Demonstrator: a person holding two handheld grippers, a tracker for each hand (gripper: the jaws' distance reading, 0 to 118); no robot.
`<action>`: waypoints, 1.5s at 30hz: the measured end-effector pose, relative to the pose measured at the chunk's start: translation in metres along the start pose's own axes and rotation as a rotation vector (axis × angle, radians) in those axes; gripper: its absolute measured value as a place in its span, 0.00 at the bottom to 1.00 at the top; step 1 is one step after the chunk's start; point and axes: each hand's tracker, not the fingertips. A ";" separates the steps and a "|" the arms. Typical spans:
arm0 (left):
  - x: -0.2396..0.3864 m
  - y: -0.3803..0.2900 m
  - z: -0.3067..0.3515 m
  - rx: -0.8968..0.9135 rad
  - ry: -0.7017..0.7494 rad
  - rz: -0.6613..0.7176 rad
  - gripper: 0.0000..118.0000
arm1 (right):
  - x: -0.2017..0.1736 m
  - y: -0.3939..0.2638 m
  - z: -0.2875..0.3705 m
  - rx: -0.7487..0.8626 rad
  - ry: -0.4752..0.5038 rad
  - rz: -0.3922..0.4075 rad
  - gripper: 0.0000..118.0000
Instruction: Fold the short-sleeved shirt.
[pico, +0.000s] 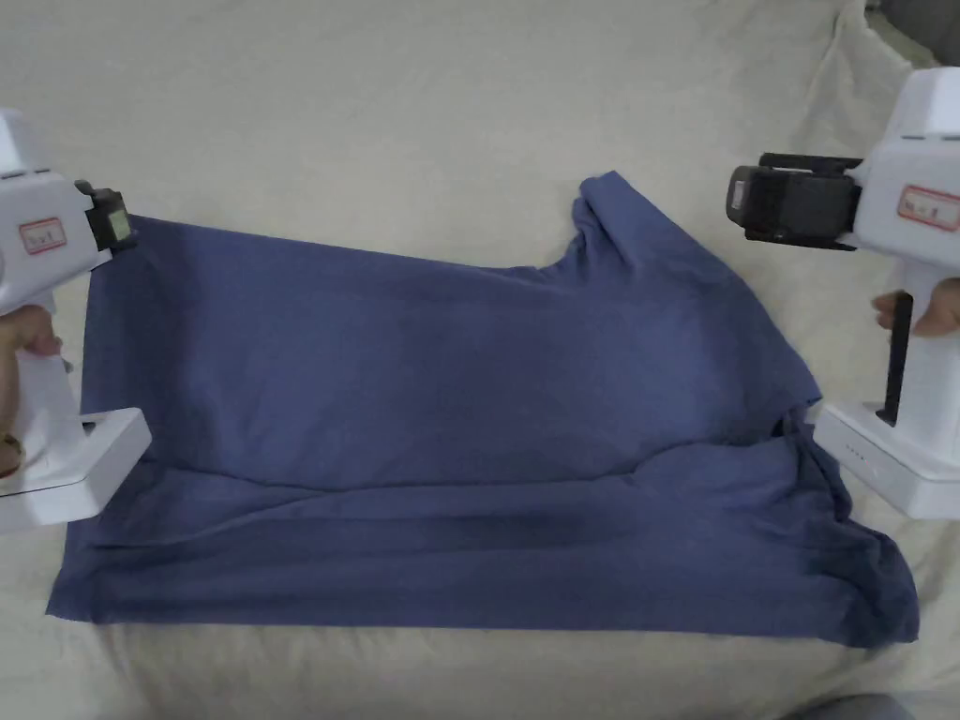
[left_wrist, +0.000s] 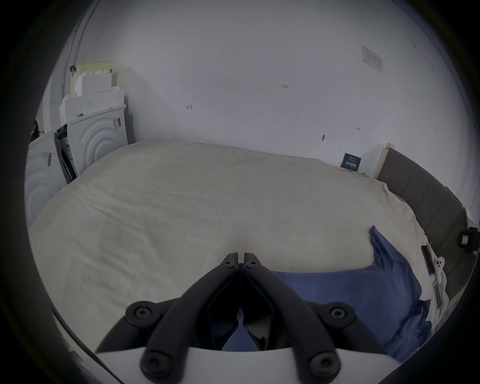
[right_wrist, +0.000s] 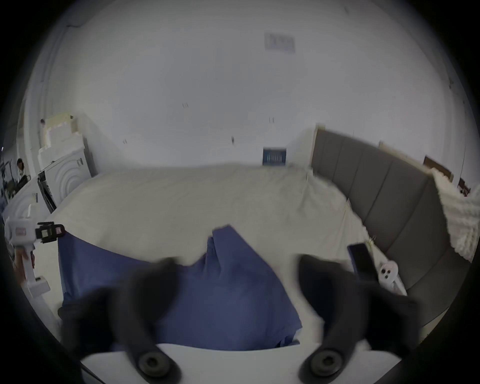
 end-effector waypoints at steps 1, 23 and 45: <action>0.000 -0.001 0.000 -0.002 0.003 -0.001 0.00 | 0.004 0.007 -0.011 -0.018 0.019 -0.013 0.99; 0.010 -0.010 -0.037 -0.074 0.049 -0.023 0.00 | 0.054 -0.023 -0.231 -0.523 -0.199 -0.156 0.35; -0.031 0.006 0.023 -0.050 0.048 0.102 0.00 | 0.056 0.011 -0.034 -0.170 -0.059 -0.067 0.03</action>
